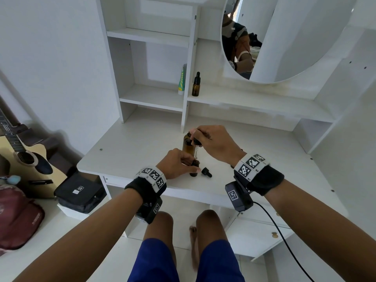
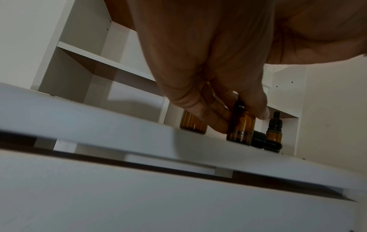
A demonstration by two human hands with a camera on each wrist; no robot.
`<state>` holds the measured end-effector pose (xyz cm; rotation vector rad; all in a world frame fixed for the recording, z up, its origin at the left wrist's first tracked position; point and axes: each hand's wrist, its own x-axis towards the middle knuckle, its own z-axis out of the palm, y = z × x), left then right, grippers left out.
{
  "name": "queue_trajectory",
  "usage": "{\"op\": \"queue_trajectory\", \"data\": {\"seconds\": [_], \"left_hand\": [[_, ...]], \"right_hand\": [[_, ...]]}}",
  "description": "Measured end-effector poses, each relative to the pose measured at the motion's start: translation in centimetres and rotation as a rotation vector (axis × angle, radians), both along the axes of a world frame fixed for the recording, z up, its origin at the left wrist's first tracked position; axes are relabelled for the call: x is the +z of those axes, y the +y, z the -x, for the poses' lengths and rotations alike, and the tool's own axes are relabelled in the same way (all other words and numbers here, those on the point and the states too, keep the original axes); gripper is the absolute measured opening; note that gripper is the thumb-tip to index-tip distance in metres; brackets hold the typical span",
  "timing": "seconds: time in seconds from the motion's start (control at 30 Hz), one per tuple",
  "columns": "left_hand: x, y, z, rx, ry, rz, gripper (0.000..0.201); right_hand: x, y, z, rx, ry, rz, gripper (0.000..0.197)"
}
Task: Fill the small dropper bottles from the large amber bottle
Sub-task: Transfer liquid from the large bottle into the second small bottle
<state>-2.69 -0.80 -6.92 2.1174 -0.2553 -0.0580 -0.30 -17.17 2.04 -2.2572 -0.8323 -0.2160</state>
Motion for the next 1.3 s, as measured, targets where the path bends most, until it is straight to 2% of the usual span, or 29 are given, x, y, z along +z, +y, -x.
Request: {"op": "queue_trajectory", "data": {"seconds": [0.33, 0.47, 0.97, 1.17, 1.3], "left_hand": [[0.0, 0.0, 0.0, -0.008, -0.025, -0.003, 0.025], [-0.1, 0.0, -0.1, -0.003, -0.021, -0.004, 0.026], [0.0, 0.0, 0.0, -0.006, -0.012, 0.033, 0.022], [-0.1, 0.0, 0.0, -0.006, -0.007, 0.036, 0.026], [-0.2, 0.0, -0.1, -0.003, -0.007, 0.032, 0.025]], "right_hand": [[0.0, 0.0, -0.2, 0.016, -0.030, 0.014, 0.043], [-0.1, 0.0, -0.4, -0.009, -0.033, 0.050, 0.050], [-0.1, 0.0, -0.2, 0.005, -0.016, 0.027, 0.044], [0.1, 0.1, -0.8, -0.046, 0.044, -0.079, 0.039], [1.3, 0.1, -1.8, -0.066, -0.035, -0.153, 0.042]]}}
